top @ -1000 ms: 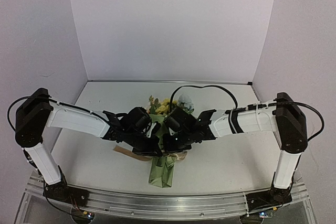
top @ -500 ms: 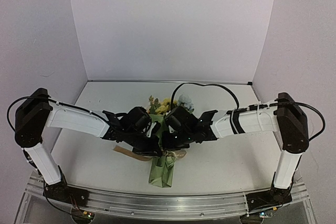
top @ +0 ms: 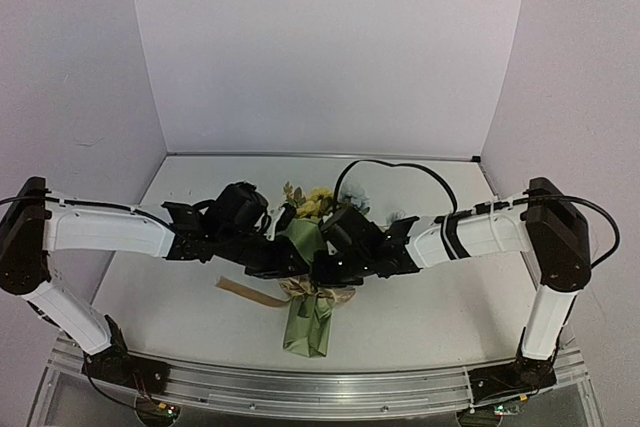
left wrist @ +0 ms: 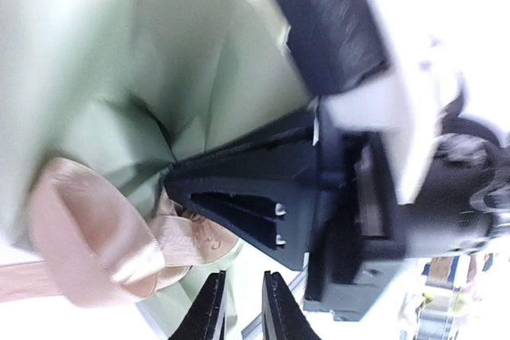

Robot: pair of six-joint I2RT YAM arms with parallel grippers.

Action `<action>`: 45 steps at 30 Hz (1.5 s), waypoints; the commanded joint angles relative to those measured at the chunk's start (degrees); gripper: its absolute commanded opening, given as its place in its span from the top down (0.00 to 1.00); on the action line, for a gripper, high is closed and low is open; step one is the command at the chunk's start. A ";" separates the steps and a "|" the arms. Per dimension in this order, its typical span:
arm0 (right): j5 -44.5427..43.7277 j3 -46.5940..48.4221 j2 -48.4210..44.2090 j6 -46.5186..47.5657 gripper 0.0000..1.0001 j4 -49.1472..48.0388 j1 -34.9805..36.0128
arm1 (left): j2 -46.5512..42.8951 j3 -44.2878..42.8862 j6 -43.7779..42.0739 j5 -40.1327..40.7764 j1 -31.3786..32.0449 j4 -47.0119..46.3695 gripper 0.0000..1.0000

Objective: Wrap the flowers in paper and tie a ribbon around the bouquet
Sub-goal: Cross the half-tied ribbon over the folded bouquet.

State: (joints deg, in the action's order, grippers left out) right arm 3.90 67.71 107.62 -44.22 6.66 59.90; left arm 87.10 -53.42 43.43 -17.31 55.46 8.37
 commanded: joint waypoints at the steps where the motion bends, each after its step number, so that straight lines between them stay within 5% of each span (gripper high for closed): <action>1: -1.41 -0.52 -2.98 -0.69 1.00 -3.31 -0.43 | -5.05 2.09 2.27 6.47 -4.05 1.40 0.79; 11: -1.24 -0.53 -2.88 -1.11 1.00 -4.09 -0.46 | -3.65 2.25 0.43 4.97 -6.47 4.04 0.62; 22: -1.49 0.22 -2.78 -1.33 1.00 -4.11 -0.57 | 3.06 -2.51 -1.63 2.16 -5.93 4.93 0.60; 25: -1.51 0.24 -2.70 -1.42 1.00 -4.12 -0.55 | 4.24 -3.20 -1.73 2.23 -5.58 4.99 0.64; 32: -1.38 0.18 -2.66 -1.50 1.00 -4.11 -0.63 | 3.10 -4.25 -3.18 4.90 -3.35 4.81 0.94; 45: 1.93 1.87 -1.67 -1.57 1.00 -4.13 -1.83 | -4.62 1.62 -8.26 4.07 1.62 -3.53 1.00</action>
State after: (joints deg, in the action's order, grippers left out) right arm 4.58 67.71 107.35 -45.54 3.85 58.74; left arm 85.34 -53.44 38.42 -12.30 55.38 10.03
